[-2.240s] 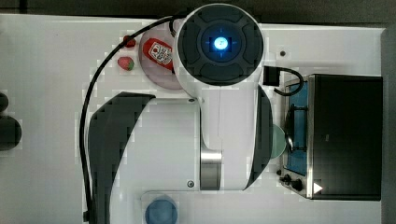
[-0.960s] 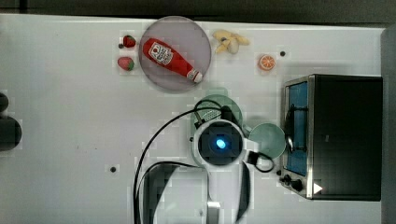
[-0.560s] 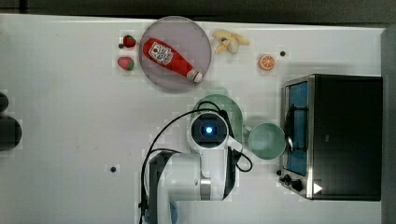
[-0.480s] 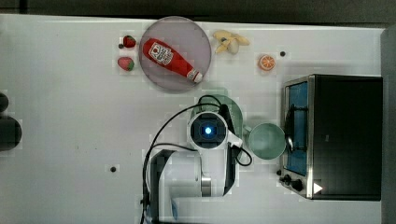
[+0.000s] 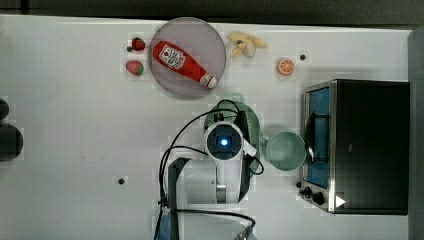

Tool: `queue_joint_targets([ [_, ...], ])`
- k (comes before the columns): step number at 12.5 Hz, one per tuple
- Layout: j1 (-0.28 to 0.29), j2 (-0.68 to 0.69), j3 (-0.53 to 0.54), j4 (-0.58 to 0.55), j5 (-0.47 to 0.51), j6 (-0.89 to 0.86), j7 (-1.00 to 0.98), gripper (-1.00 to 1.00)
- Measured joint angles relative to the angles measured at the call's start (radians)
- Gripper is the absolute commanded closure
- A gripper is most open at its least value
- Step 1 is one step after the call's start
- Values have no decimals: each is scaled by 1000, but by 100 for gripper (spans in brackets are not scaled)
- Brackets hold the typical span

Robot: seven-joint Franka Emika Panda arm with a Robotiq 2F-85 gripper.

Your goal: Drag strainer right to left.

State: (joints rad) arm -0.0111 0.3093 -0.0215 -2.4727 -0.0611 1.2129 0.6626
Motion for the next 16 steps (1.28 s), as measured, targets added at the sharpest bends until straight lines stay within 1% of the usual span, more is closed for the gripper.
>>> queue_joint_targets([
  [3,22,35,-5,-20,18,-40,87,-100],
  [4,27,40,11,-23,19,-26,117,-100],
  [6,80,35,12,-20,22,-42,163,-100],
  [7,98,34,18,-12,24,-41,175,-100],
  [9,111,45,36,-4,12,-11,202,-100],
  [12,175,53,14,16,22,-25,231,-100],
  [14,210,55,11,20,14,-25,248,-100],
  [16,239,58,27,29,37,-36,304,-100],
])
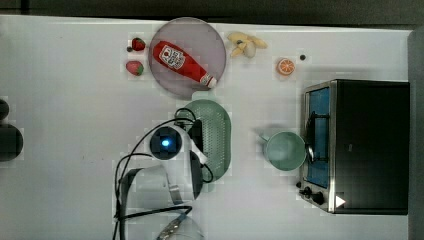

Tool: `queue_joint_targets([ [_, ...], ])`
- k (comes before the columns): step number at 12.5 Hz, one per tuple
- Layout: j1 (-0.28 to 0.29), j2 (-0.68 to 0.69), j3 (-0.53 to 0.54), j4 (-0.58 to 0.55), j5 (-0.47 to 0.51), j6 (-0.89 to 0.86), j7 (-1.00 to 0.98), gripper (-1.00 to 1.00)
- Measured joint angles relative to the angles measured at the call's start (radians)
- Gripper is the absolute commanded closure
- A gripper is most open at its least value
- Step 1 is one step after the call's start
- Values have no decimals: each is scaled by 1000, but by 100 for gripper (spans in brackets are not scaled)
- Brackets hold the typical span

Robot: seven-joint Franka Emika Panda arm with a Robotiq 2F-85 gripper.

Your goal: Drag strainer right to left.

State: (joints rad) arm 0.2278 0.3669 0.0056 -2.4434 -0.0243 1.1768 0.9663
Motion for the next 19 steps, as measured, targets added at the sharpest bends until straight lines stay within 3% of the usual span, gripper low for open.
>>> queue_joint_targets([
  [4,96,44,5,55,-23,41,103,-100],
  [7,146,81,-4,105,-14,-32,133,-100],
  [14,215,116,22,187,-10,-113,202,-100],
  [19,278,153,20,295,74,-141,233,-100],
])
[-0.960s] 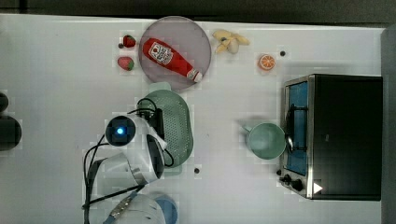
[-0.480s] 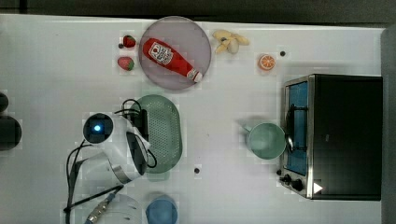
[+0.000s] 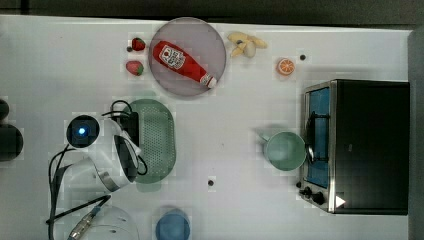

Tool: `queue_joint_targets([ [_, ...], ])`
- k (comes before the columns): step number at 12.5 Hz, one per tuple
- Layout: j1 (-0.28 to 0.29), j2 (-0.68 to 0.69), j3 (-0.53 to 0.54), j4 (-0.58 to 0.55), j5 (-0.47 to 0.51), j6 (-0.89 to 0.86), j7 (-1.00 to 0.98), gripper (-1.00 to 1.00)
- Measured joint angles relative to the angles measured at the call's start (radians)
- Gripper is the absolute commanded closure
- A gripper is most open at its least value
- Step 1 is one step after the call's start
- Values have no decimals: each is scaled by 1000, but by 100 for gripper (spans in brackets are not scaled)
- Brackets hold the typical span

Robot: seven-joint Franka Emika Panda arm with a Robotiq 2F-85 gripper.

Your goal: Drag strainer right to left.

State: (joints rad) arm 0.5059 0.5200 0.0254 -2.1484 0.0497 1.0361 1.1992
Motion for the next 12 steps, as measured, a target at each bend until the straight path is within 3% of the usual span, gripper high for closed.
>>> queue_joint_targets([
  [3,5,19,18,47,33,1,18,-100],
  [12,119,95,9,192,58,-36,85,-100],
])
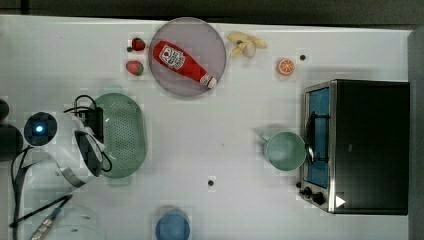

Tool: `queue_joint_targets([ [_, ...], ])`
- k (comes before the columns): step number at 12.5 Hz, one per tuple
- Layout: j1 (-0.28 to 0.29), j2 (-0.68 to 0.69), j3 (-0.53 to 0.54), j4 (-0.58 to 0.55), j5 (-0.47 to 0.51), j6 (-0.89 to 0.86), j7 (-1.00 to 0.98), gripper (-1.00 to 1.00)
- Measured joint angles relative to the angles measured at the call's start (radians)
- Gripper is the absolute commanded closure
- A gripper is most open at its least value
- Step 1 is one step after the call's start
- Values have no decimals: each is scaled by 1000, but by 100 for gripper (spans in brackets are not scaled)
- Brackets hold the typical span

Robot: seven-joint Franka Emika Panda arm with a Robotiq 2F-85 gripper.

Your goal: Drag strainer right to left.

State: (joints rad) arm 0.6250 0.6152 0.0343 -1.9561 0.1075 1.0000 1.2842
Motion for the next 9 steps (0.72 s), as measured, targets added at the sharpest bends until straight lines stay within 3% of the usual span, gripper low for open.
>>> queue_joint_targets([
  [9,75,60,17,87,-4,-48,54,-100],
])
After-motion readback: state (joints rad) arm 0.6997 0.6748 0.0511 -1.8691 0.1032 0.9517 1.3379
